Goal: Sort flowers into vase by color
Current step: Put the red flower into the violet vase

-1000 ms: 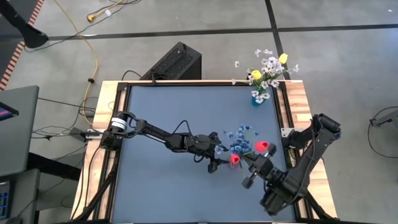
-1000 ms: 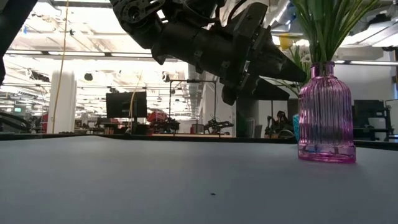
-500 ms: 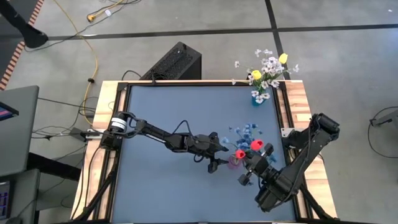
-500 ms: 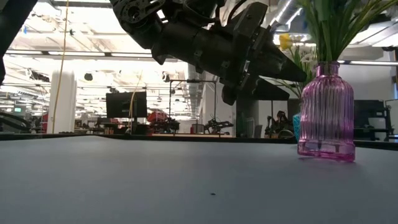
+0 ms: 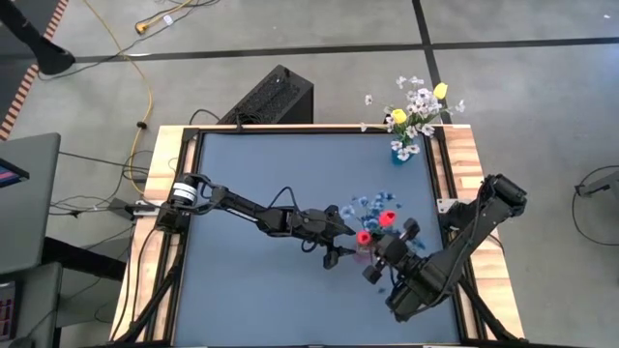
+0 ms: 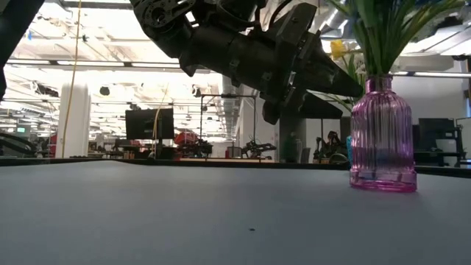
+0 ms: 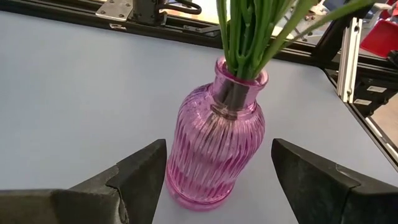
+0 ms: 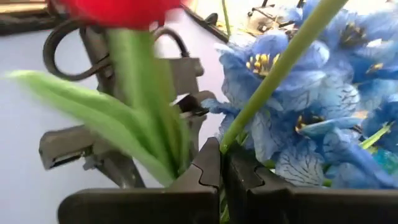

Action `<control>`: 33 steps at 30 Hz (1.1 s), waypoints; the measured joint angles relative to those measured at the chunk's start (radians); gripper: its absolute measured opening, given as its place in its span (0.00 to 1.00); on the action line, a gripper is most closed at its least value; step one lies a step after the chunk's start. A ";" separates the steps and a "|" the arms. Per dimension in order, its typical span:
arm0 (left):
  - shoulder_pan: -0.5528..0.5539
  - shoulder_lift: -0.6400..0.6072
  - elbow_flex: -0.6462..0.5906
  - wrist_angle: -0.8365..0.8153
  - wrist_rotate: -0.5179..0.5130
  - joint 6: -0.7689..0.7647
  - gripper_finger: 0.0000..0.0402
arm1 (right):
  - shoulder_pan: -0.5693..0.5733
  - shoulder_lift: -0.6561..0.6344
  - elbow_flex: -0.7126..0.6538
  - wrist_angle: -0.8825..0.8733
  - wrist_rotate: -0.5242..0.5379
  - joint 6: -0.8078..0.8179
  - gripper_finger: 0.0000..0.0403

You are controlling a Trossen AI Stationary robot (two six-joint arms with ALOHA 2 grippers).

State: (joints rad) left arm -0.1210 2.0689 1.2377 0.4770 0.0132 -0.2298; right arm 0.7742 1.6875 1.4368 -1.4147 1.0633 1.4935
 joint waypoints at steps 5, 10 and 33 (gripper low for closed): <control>0.000 0.000 0.000 0.000 0.000 0.000 0.69 | -0.027 0.000 -0.001 0.020 -0.074 -0.042 0.07; 0.000 0.000 0.000 0.000 -0.001 0.000 0.69 | -0.046 0.002 -0.002 0.026 -0.130 -0.105 0.07; -0.007 0.000 0.000 0.001 0.001 0.000 0.69 | -0.050 -0.014 0.047 -0.005 -0.222 -0.167 0.23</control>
State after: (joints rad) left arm -0.1280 2.0689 1.2377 0.4778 0.0141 -0.2301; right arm 0.7246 1.6730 1.4837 -1.4201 0.8408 1.3270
